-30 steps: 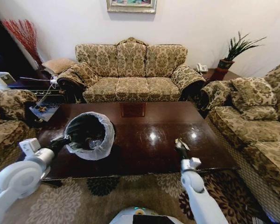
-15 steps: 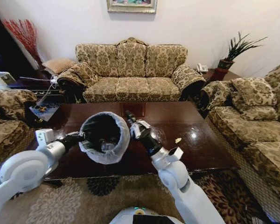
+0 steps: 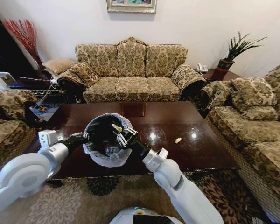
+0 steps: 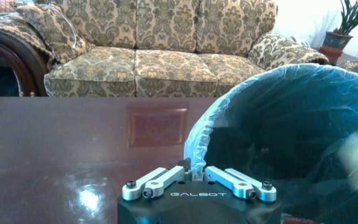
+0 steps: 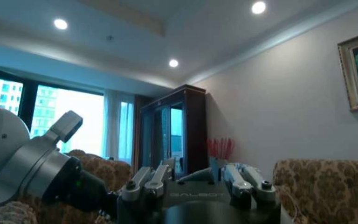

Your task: Move to the front of the table and place the trash on the table into the trash bin.

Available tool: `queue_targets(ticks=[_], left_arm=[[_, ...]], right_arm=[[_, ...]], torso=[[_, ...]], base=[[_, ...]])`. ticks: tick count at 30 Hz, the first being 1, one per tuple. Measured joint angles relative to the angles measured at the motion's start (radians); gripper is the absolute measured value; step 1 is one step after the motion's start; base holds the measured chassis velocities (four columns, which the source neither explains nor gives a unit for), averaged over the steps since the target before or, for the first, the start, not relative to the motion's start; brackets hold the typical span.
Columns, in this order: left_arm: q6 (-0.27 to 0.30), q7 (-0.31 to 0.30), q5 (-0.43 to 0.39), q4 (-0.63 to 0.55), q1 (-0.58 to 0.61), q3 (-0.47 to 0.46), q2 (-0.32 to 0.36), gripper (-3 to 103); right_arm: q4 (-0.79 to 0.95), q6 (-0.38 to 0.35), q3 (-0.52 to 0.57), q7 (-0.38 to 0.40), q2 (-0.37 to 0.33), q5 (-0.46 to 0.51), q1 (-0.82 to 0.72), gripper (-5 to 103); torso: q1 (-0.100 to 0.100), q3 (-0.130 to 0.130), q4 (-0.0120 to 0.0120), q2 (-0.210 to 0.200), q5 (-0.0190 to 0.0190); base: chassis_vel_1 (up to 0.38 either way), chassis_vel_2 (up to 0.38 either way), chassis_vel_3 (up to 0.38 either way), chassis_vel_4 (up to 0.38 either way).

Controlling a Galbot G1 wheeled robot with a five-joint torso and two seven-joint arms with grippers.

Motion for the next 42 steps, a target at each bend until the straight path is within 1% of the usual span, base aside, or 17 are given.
queue_targets(ticks=[2, 4, 8, 9, 11, 12, 13, 15, 16, 17, 18, 21, 27, 31, 39, 41, 42], left_arm=[[-0.001, 0.0, -0.001, -0.009, 0.009, -0.001, -0.011, 0], [-0.002, 0.0, -0.001, -0.013, 0.014, -0.001, -0.016, 0], [-0.006, 0.0, -0.001, -0.016, 0.027, -0.001, -0.039, 0], [-0.006, 0.0, -0.001, -0.016, 0.027, -0.001, -0.039, 0], [-0.013, -0.009, 0.002, -0.006, 0.045, -0.001, -0.05, 0], [-0.015, -0.01, 0.011, 0.001, 0.055, -0.001, -0.056, 0], [-0.015, -0.01, 0.011, 0.001, 0.055, -0.001, -0.056, 0], [-0.019, -0.01, 0.018, 0.005, 0.056, -0.001, -0.06, 0], [-0.019, -0.01, 0.018, 0.005, 0.056, -0.001, -0.06, 0], [-0.024, -0.01, 0.018, 0.005, 0.051, -0.003, -0.06, 0], [-0.028, -0.01, 0.018, 0.006, 0.046, -0.004, -0.061, 0], [-0.035, -0.008, 0.025, 0.007, 0.042, 0.0, -0.066, 0], [-0.037, 0.002, 0.046, 0.001, 0.05, 0.007, -0.088, 0], [-0.039, 0.009, 0.063, -0.001, 0.056, 0.008, -0.098, 0], [-0.041, 0.017, 0.075, -0.007, 0.056, 0.015, -0.114, 0], [-0.041, 0.017, 0.077, -0.008, 0.056, 0.015, -0.118, 0], [-0.041, 0.018, 0.079, -0.01, 0.057, 0.015, -0.123, 0]], right_arm=[[0.005, 0.005, 0.0, 0.0, 0.004, -0.007, -0.006, 47], [0.009, 0.008, 0.0, 0.0, 0.006, -0.008, -0.01, 47], [0.074, 0.035, 0.036, 0.016, 0.012, 0.001, -0.052, 69], [0.074, 0.035, 0.036, 0.016, 0.012, 0.001, -0.052, 69], [0.161, 0.019, 0.114, 0.068, 0.018, 0.002, -0.139, 80], [0.196, 0.014, 0.185, 0.136, 0.025, 0.003, -0.207, 85], [0.196, 0.014, 0.185, 0.136, 0.025, 0.003, -0.207, 85], [0.191, 0.017, 0.342, 0.192, 0.029, 0.067, -0.299, 90], [0.191, 0.017, 0.342, 0.192, 0.029, 0.067, -0.299, 90], [0.136, 0.024, 0.471, 0.209, 0.021, 0.113, -0.342, 99], [0.049, 0.033, 0.565, 0.232, 0.011, 0.128, -0.351, 100], [-0.108, 0.037, 0.642, 0.277, 0.007, 0.123, -0.315, 100], [-0.453, 0.005, 0.603, 0.443, 0.031, 0.207, -0.174, 100], [-0.59, 0.004, 0.574, 0.494, 0.053, 0.212, -0.101, 100], [-0.739, -0.004, 0.514, 0.533, 0.071, 0.202, -0.002, 102], [-0.753, -0.007, 0.503, 0.533, 0.073, 0.201, 0.009, 100], [-0.766, -0.011, 0.495, 0.532, 0.075, 0.2, 0.018, 94]], torso=[[0.0, 0.0, -0.0001, 0.0, 0.0], [0.0, 0.0, 0.0, 0.0, 0.0], [0.0, 0.0, 0.0003, 0.0, 0.0001], [0.0, 0.0, 0.0003, 0.0, 0.0001], [0.0, 0.0, 0.0001, 0.0, -0.0001], [0.0, 0.0, 0.0001, 0.0, -0.0001], [0.0, 0.0, 0.0001, 0.0, -0.0001], [0.0, 0.0, 0.0, 0.0, 0.0001], [0.0, 0.0, 0.0, 0.0, 0.0001], [0.0, 0.0, -0.0002, 0.0, 0.0002], [0.0, 0.0, -0.0003, 0.0, 0.0], [0.0, 0.0, -0.0004, 0.0, 0.0007], [0.0, 0.0, 0.0, 0.0, 0.0002], [0.0, 0.0, 0.0002, 0.0, 0.0002], [0.0, 0.0, 0.0, 0.0, -0.0001], [0.0, 0.0, 0.0001, 0.0, -0.0001], [0.0, 0.0, 0.0001, 0.0, 0.0]], base=[[0.0, 0.0, 0.0, 0.0], [0.0, 0.0, 0.0, 0.0], [0.0, 0.0, 0.0, 0.0], [0.0, 0.0, 0.0, 0.0], [0.0, 0.0, 0.0, 0.0], [0.0, 0.0, 0.0, 0.0], [0.0, 0.0, 0.0, 0.0], [0.0, 0.0, 0.0, 0.0], [0.0, 0.0, 0.0, 0.0], [0.0, 0.0, 0.0, 0.0], [0.0, 0.0, 0.0, 0.0], [0.0, 0.0, 0.0, 0.0], [0.0, 0.0, 0.0, 0.0], [0.0, 0.0, 0.0, 0.0], [0.0, 0.0, 0.0, 0.0], [0.0, 0.0, 0.0, 0.0], [0.0, 0.0, 0.0, 0.0]])
